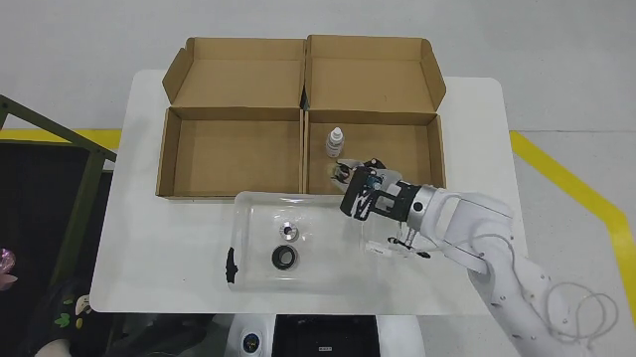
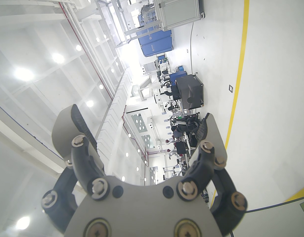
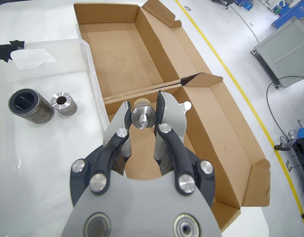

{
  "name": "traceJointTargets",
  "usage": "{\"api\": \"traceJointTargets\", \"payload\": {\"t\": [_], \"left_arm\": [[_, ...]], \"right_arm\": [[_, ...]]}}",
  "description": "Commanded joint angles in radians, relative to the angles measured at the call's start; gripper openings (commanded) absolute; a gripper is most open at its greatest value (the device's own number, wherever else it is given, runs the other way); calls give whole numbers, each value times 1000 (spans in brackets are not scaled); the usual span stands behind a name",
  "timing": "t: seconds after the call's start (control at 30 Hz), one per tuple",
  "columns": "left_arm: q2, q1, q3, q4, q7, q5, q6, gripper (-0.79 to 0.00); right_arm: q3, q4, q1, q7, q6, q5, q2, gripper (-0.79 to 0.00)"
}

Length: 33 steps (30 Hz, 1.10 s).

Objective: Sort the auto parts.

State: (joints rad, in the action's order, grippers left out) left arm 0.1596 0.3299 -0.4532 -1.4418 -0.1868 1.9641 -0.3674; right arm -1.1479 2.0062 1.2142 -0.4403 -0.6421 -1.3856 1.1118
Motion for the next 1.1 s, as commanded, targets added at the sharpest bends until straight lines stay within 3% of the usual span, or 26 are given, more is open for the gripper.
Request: {"api": "traceJointTargets", "payload": {"t": [0.0,0.4,1.07], "left_arm": [[0,0,0,0,0,0,0,0],[0,0,0,0,0,0,0,0],[0,0,0,0,0,0,0,0]], "right_arm": [[0,-30,-23,-35,-3,31,2,-785],[57,-295,-234,-184,17,182,26,-785],[186,-518,-384,-304,49,219,61,-760]]}}
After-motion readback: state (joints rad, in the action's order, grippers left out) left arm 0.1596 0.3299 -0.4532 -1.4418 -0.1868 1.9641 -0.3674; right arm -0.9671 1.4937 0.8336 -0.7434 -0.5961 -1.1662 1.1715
